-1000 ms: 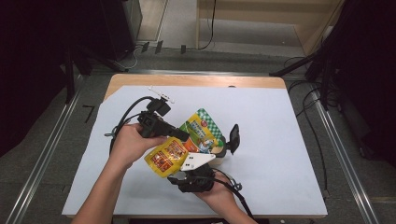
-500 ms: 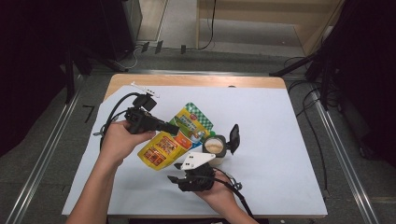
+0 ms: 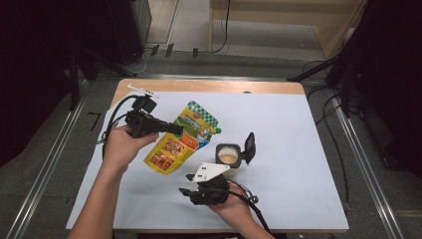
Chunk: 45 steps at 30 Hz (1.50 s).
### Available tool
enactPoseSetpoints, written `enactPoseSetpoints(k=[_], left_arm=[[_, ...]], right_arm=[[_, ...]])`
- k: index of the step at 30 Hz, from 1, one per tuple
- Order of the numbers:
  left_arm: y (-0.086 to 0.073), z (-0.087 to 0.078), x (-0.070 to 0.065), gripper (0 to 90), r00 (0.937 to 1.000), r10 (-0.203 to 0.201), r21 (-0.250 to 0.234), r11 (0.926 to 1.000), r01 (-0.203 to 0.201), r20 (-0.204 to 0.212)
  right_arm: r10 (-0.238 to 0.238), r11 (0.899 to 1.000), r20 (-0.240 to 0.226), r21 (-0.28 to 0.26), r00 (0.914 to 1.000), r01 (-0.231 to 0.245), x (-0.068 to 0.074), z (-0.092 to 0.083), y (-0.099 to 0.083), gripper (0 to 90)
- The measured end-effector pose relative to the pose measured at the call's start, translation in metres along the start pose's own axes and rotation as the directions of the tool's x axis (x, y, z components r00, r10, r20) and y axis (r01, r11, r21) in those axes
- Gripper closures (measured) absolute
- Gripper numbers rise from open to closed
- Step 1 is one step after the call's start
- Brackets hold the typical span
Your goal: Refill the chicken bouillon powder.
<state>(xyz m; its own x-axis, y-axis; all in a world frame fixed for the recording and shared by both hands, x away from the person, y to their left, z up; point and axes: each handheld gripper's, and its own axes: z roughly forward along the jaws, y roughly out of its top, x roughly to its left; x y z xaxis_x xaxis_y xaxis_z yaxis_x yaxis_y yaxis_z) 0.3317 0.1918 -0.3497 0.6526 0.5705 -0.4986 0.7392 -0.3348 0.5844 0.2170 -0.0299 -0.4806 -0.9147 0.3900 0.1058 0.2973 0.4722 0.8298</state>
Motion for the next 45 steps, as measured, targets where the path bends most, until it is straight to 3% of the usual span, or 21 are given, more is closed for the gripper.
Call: enactPoseSetpoints(k=[5, 11, 16, 22, 31, 45], left_arm=[[0.005, 0.005, 0.012, 90.0, 0.9998, -0.006, -0.023, 0.9997, 0.006, -0.016], [0.014, 0.016, 0.023, 90.0, 0.9990, 0.015, -0.047, 0.9987, -0.017, -0.043], [0.019, 0.028, 0.031, 90.0, 0.9989, 0.028, -0.069, 0.9972, -0.030, -0.038], [0.019, 0.038, 0.039, 90.0, 0.9981, 0.036, -0.054, 0.9978, -0.038, -0.050], [0.010, 0.030, 0.042, 89.7, 0.9996, 0.018, -0.075, 0.9970, -0.020, -0.024], [-0.019, 0.006, 0.041, 89.3, 0.9986, 0.015, -0.104, 0.9943, -0.020, -0.050]], right_arm=[[0.005, 1.000, 0.007, 0.001, 1.0000, -0.005, 0.000, -0.003, -0.001, 54.8], [0.029, 1.000, 0.025, 0.003, 0.9993, -0.029, -0.003, -0.008, -0.004, 54.8], [0.073, 0.997, 0.028, 0.001, 0.9969, -0.073, -0.007, -0.014, -0.008, 54.7], [0.091, 0.996, 0.047, 0.002, 0.9948, -0.091, -0.012, -0.020, -0.011, 54.7], [0.122, 0.992, 0.047, 0.006, 0.9914, -0.122, -0.017, -0.026, -0.008, 54.1], [0.129, 0.992, 0.028, 0.012, 0.9913, -0.129, -0.023, -0.039, 0.011, 53.8]])
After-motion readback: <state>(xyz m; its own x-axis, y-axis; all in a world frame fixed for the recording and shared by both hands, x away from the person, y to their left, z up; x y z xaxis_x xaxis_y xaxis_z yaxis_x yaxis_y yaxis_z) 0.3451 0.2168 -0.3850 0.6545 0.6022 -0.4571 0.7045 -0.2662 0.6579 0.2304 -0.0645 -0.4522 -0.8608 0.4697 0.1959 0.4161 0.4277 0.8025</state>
